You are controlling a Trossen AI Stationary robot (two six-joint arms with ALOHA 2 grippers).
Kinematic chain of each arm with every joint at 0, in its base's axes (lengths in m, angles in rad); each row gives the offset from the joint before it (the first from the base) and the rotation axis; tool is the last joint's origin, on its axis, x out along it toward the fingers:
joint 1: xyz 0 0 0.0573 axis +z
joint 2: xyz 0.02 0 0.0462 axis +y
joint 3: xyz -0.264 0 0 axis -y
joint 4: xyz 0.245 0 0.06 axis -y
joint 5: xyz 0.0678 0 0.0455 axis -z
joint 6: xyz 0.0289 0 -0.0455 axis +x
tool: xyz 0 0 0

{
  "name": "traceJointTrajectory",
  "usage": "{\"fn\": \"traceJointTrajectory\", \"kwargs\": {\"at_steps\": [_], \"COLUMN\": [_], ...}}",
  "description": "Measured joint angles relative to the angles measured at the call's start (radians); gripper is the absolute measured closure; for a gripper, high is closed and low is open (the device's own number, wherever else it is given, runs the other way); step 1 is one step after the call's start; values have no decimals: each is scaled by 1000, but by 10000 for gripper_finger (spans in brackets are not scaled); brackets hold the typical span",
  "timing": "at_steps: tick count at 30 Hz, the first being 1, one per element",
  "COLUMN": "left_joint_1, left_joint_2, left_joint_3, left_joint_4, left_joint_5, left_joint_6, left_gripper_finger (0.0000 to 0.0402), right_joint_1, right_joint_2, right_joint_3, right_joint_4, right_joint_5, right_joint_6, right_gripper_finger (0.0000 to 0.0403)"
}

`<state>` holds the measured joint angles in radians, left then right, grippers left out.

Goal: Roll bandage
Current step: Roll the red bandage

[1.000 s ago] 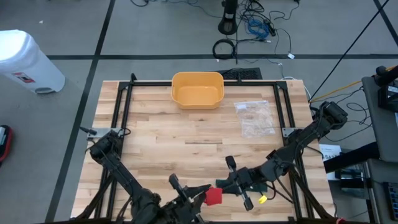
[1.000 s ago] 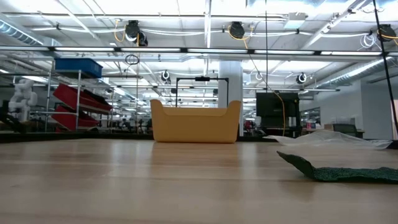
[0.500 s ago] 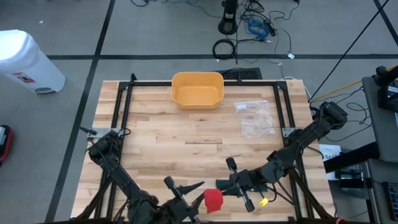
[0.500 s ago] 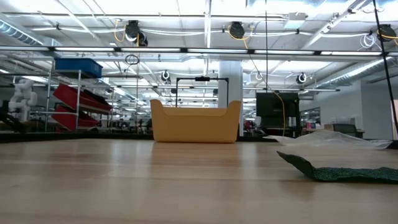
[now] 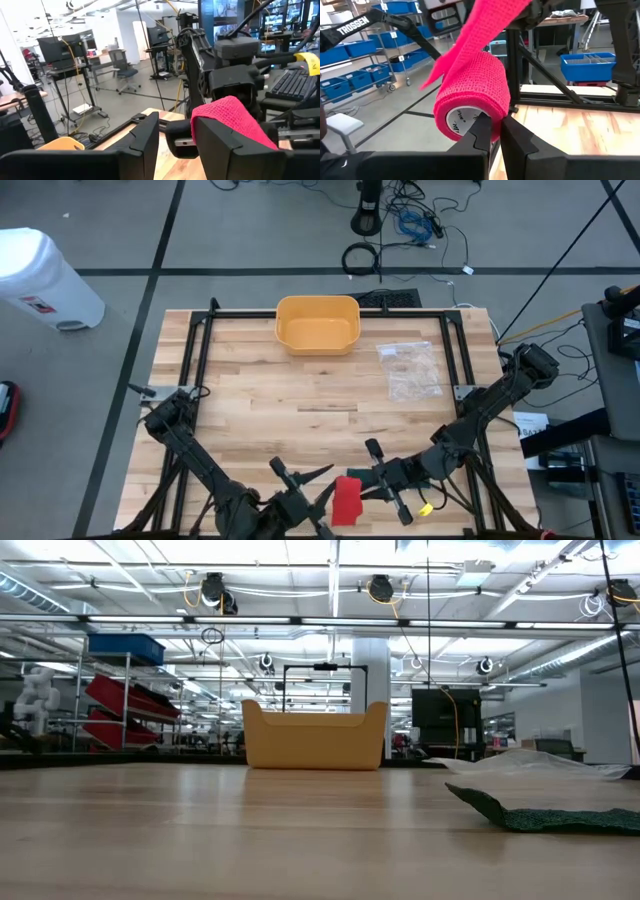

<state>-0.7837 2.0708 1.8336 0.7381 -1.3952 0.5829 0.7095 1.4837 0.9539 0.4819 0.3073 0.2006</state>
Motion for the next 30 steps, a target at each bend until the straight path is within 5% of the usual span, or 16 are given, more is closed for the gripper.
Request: {"fn": "traceJointTrajectory", "kwargs": {"at_steps": [14,30], "left_joint_1": [13,21], "left_joint_2": [0,2], "left_joint_3": [0,0], "left_joint_4": [6,-74], "left_joint_5": [-72,-5], "left_joint_6": [-23,-100], "left_gripper_finger": [275,275], "right_joint_1": [31,59], "right_joint_2": [6,32], "right_joint_3": [0,-1], "right_joint_4": [-24,10], "right_joint_5": [-6,-34], "right_joint_6": [20,-4], "right_gripper_finger": [385,385]}}
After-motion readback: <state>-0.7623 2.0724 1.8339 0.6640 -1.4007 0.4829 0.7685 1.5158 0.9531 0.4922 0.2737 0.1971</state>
